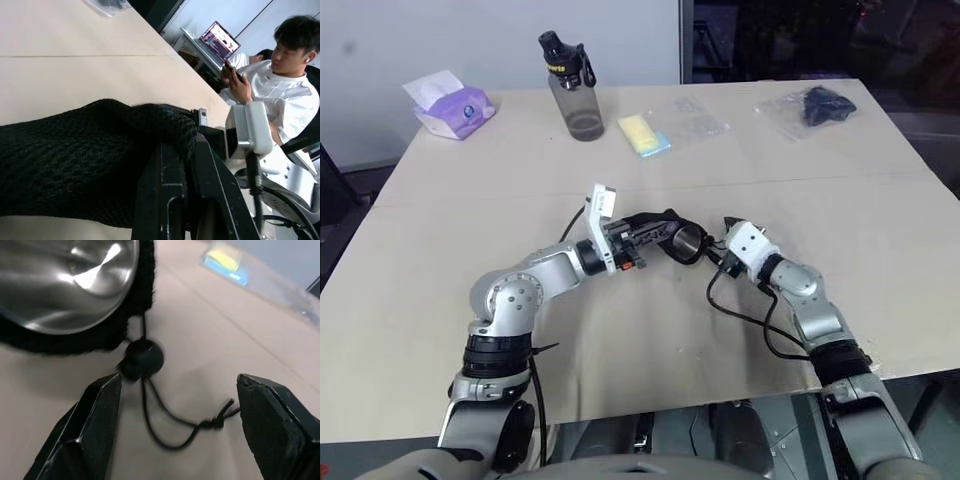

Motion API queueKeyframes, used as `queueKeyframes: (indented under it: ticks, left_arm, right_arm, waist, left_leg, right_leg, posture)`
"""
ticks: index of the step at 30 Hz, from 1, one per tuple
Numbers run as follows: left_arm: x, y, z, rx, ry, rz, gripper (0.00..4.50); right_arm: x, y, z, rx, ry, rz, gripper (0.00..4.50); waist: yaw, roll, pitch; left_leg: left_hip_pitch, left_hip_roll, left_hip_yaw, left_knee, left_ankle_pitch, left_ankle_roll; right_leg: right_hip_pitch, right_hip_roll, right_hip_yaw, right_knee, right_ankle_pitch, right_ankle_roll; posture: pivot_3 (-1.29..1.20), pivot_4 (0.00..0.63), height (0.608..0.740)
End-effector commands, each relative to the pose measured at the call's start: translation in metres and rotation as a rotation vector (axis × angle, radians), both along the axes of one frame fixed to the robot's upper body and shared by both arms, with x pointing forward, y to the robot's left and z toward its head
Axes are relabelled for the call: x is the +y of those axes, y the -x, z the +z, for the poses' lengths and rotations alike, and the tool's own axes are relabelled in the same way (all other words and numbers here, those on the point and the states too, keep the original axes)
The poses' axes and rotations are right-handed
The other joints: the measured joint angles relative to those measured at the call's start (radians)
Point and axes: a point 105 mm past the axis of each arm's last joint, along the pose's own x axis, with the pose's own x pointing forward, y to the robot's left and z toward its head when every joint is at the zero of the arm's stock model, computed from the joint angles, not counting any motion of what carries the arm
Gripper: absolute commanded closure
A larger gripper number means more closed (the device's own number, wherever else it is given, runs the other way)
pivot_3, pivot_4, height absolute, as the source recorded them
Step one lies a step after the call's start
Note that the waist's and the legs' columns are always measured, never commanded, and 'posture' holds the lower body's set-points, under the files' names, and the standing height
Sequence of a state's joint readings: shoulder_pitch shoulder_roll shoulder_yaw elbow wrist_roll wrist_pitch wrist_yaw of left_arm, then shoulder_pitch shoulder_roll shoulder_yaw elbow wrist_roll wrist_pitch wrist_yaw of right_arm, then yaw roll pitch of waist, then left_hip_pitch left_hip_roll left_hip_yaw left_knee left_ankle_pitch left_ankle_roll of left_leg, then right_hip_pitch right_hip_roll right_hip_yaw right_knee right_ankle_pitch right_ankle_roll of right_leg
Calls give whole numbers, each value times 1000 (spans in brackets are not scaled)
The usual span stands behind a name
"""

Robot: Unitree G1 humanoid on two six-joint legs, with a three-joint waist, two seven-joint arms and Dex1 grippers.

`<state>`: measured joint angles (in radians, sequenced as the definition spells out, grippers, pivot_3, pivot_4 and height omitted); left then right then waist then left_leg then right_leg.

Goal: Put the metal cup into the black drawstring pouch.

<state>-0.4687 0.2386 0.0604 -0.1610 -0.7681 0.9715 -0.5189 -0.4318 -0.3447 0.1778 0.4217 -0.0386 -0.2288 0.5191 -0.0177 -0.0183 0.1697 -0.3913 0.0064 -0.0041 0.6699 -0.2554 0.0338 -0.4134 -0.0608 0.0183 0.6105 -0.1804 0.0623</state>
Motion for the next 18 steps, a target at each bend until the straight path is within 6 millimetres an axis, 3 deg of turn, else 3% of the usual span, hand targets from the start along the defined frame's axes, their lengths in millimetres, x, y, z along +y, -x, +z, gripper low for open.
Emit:
queueKeyframes:
  ticks: [1, 3, 9, 13, 18]
  left_arm:
    - [-1, 5, 12, -45, 12, -21, 4500]
    - [0, 4, 12, -40, 6, -16, 4500]
    - [6, 2, 15, -33, 7, -1, 4500]
    - [7, 3, 14, -26, 2, 2, 4500]
    - [7, 3, 12, -34, -3, 7, 4500]
  right_arm:
    - [-12, -9, -14, 30, -9, -96, 1178]
    - [-17, -14, -13, 22, -17, -135, 1589]
    - [-36, -18, -9, -32, 25, -194, 4453]
    - [-42, -17, 1, -89, 64, -193, 4453]
    - [-44, -21, 42, -198, 5, -204, 4453]
  waist:
    - [0, 0, 0]
    - [0, 0, 0]
    - [5, -1, -1]
    - [6, -1, 0]
    - [3, 0, 0]
  left_leg:
    - [0, 0, 0, 0, 1, -1]
    - [0, 0, 0, 0, 1, -2]
    - [0, -1, -1, 0, 2, -2]
    - [-2, -1, -1, 0, 1, -2]
    - [-3, -1, -1, -1, 2, -2]
  right_leg:
    - [0, 0, 0, 0, 0, 0]
    - [0, 1, 0, 0, 1, -1]
    - [1, 1, 1, 0, 1, -1]
    - [1, 0, 1, -1, 1, -1]
    - [0, 0, 1, -1, 1, -1]
  posture:
    - [0, 150, 740]
    - [0, 150, 740]
    - [0, 150, 740]
    - [0, 150, 740]
    - [0, 150, 740]
